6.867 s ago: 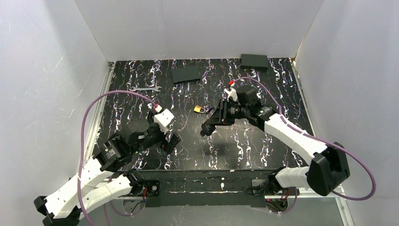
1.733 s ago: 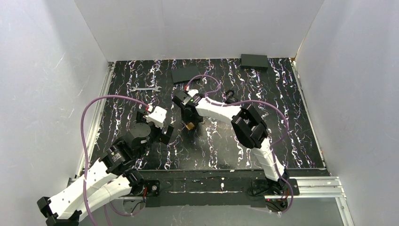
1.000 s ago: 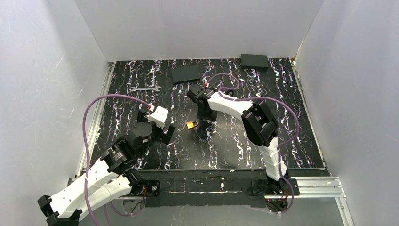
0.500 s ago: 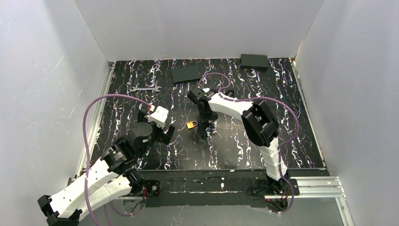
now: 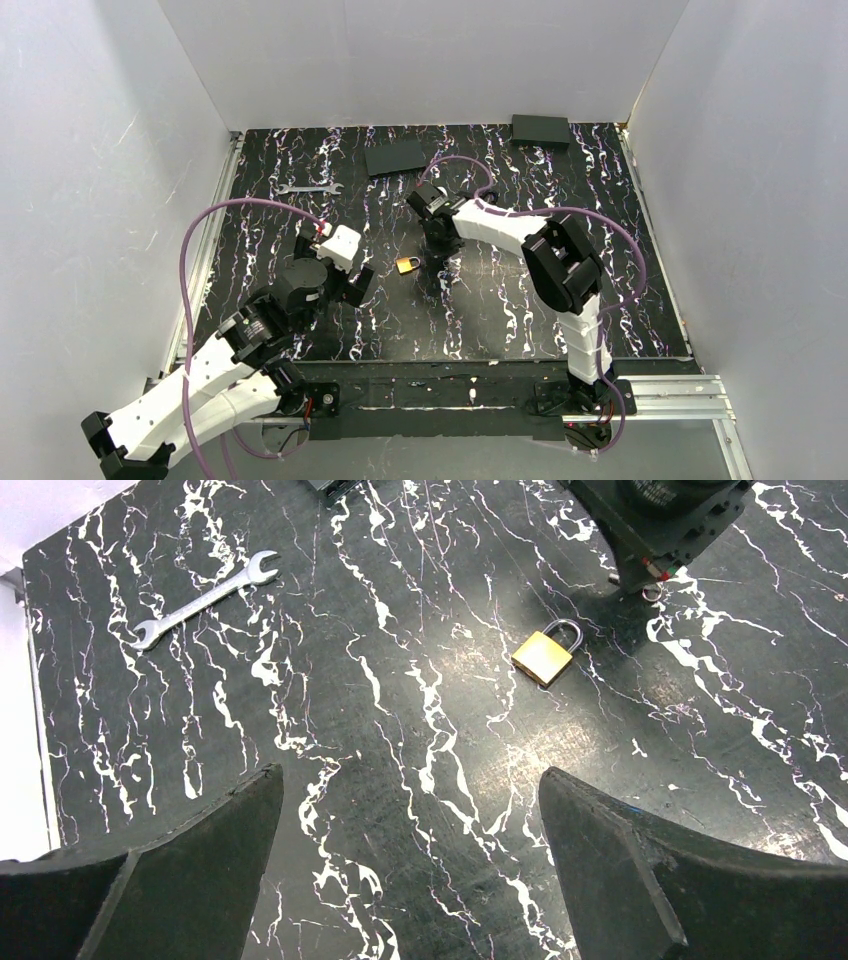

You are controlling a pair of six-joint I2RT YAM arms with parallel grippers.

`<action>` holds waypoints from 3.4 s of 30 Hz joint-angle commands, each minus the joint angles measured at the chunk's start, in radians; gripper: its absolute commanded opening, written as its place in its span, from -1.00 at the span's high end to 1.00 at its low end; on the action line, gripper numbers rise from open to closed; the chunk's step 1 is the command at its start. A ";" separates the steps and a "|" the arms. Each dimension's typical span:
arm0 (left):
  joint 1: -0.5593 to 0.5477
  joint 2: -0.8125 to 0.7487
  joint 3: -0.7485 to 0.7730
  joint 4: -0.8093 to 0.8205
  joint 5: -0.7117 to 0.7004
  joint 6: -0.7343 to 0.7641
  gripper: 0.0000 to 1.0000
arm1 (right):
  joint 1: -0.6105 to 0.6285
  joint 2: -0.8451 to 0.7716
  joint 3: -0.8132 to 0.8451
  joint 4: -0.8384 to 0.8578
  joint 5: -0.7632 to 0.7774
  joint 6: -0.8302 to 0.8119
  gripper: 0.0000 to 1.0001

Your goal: Unlock with the key

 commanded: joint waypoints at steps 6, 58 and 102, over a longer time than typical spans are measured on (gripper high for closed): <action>0.004 0.018 -0.010 0.007 -0.017 0.008 -0.99 | -0.021 -0.023 -0.091 0.012 -0.119 -0.012 0.97; 0.004 0.046 0.167 0.128 0.274 -1.038 0.00 | -0.027 -0.786 -0.582 1.093 -0.934 0.347 0.97; 0.004 0.167 0.223 0.057 0.172 -1.192 0.33 | 0.139 -0.809 -0.351 0.572 -0.633 -0.082 0.97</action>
